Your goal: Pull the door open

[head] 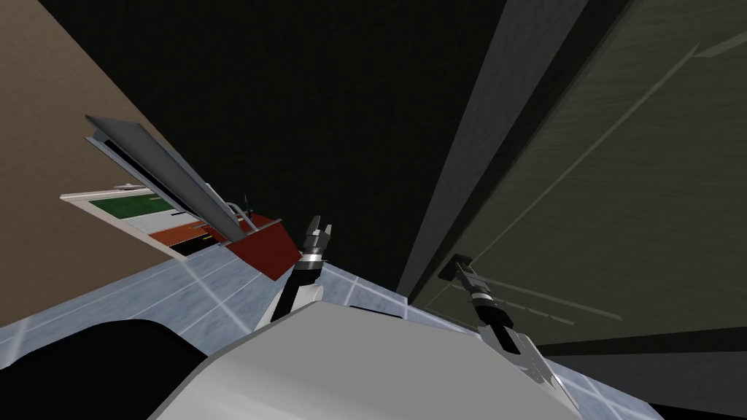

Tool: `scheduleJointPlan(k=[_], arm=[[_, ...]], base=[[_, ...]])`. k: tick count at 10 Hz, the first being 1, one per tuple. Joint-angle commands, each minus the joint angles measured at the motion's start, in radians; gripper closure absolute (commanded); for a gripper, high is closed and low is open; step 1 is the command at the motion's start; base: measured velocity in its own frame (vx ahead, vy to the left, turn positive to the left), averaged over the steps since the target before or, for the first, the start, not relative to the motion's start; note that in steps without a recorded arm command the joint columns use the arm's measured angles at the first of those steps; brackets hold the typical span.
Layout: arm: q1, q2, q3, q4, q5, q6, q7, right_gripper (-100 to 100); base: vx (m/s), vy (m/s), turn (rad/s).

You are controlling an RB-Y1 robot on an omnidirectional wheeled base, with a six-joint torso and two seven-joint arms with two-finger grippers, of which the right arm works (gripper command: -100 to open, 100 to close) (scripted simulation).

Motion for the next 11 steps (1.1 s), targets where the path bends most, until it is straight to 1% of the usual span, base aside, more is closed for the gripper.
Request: scheduleJointPlan(k=[1, 2, 3, 7, 11], arm=[[-0.001, -0.001, -0.002, -0.002, -0.001, -0.001, -0.001, 100], [-0.008, -0.001, 0.007, 0.008, -0.018, 0.0, -0.034, 100], [-0.011, -0.001, 0.01, 0.01, -0.025, 0.0, -0.047, 100], [-0.031, -0.003, 0.029, 0.031, -0.074, 0.0, -0.135, 100], [-0.061, -0.006, 0.056, 0.059, -0.143, 0.0, -0.25, 100]], base=[[0.0, 0.0, 0.0], [-0.024, -0.016, 0.026], [-0.04, -0.03, 0.042], [-0.05, -0.026, 0.036], [-0.067, -0.039, 0.052]])
